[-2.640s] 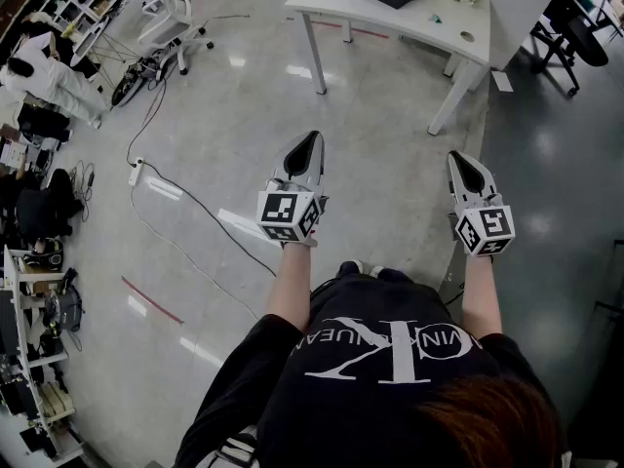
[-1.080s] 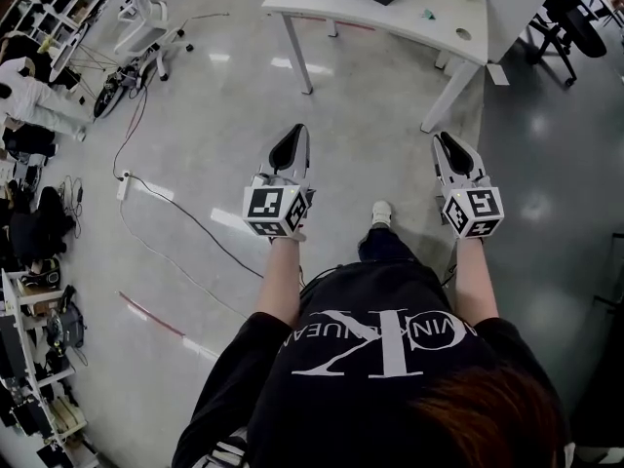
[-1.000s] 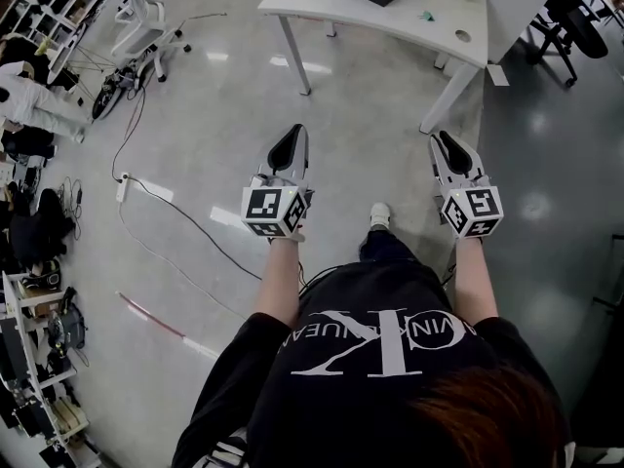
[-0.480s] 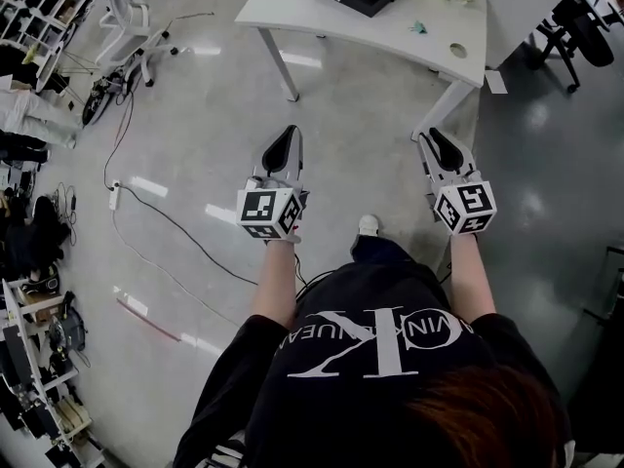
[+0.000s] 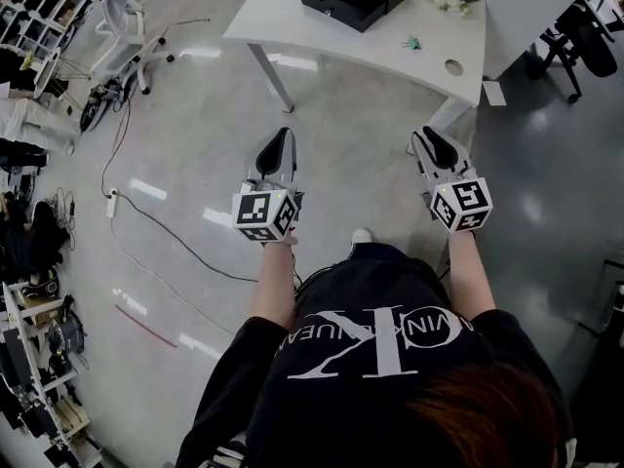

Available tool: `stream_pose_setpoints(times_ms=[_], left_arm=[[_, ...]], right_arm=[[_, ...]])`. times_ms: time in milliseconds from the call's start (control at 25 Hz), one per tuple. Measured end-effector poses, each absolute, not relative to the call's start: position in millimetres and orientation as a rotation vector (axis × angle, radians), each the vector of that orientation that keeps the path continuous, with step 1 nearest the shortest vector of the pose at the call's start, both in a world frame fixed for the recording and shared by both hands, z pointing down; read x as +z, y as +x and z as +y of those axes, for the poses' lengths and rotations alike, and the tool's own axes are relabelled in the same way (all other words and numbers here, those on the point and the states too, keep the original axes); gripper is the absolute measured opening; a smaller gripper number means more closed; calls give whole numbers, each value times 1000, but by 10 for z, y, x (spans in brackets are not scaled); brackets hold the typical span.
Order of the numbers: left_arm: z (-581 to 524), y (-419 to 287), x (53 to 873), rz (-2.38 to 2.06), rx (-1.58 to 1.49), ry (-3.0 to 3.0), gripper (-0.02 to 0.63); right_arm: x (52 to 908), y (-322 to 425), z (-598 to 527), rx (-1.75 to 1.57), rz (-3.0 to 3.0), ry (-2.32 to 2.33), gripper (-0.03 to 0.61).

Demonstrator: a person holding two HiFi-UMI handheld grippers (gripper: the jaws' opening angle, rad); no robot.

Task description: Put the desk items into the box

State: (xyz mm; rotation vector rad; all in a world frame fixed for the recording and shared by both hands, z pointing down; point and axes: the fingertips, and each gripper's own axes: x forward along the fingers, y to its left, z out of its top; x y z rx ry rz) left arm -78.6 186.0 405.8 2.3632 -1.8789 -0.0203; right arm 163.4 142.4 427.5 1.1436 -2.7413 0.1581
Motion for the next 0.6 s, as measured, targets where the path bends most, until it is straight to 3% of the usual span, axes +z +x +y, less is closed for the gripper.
stream_pose_setpoints(times_ms=[600], left_arm=[[1500, -753, 4094, -1878, 5, 2343, 14]], right_arm=[[4281, 1626, 980, 175, -2761, 1124, 61]])
